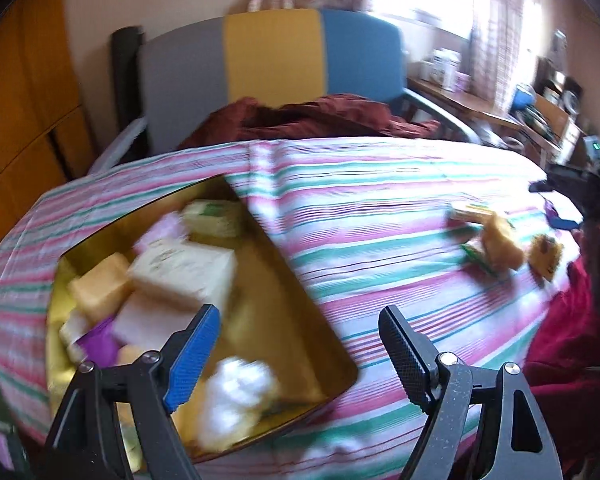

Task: Organize objects
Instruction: 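Move both open tools from the tray back toward the pile, then grasp the yellow sponge with the left tool, then grasp the WEIDAN cracker pack with the right tool while the left tool holds the sponge, then carry the sponge and cracker pack to the tray and open both tools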

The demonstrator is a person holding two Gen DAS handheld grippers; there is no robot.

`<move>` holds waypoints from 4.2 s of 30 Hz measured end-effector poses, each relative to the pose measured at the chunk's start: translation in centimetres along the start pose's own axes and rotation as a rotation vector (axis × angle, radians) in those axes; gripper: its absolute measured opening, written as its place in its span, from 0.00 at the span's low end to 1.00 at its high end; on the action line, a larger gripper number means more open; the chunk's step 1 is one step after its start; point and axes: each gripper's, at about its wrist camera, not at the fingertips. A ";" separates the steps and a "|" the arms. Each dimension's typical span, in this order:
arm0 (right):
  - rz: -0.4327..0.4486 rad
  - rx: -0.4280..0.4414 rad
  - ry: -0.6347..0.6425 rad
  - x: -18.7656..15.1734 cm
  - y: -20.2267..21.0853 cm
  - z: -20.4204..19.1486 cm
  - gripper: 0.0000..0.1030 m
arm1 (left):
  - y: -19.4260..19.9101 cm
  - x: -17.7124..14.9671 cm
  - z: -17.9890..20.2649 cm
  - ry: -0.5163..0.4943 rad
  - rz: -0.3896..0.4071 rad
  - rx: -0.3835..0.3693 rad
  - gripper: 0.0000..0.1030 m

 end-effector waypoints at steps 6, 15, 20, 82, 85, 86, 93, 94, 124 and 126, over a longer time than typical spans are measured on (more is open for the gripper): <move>-0.020 0.041 -0.017 -0.1 -0.1 0.1 0.83 | -3.5 3.0 4.7 -0.096 -0.027 -0.097 0.80; -0.046 0.069 0.002 0.3 -0.7 -0.3 0.83 | -9.6 6.5 12.6 -0.216 -0.117 -0.275 0.80; -0.053 0.092 -0.021 0.5 -0.7 0.3 0.83 | -11.6 6.9 15.9 -0.281 -0.132 -0.332 0.86; -0.078 0.091 0.834 -8.7 -2.3 -15.9 0.47 | -11.4 -1.1 9.0 -0.176 -0.173 -0.261 0.53; -0.083 0.058 0.837 -9.5 -2.7 -15.8 0.47 | -9.4 -0.8 8.7 -0.172 -0.133 -0.253 0.53; -0.082 0.046 0.842 -9.5 -3.0 -15.8 0.47 | -8.6 -0.7 8.6 -0.175 -0.115 -0.246 0.53; -0.031 0.003 0.927 -11.2 -3.0 -16.6 0.48 | -4.4 0.3 6.9 -0.126 -0.031 -0.169 0.53; -0.022 -0.004 0.944 -11.4 -3.0 -16.7 0.48 | -4.0 0.4 6.5 -0.122 -0.023 -0.157 0.53; -0.129 0.332 0.831 -16.4 4.1 -20.6 0.48 | 3.3 -3.9 -5.9 0.171 0.067 0.025 0.55; -0.130 0.372 0.846 -17.8 5.5 -21.6 0.48 | 4.1 -4.5 -7.6 0.214 0.075 0.048 0.55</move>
Point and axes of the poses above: each gripper's, at about its wrist camera, not at the fingertips, and y roughly against the way its jaws point, z to its right, x to its top, and after that the axes turned 11 degrees about -x, right-handed
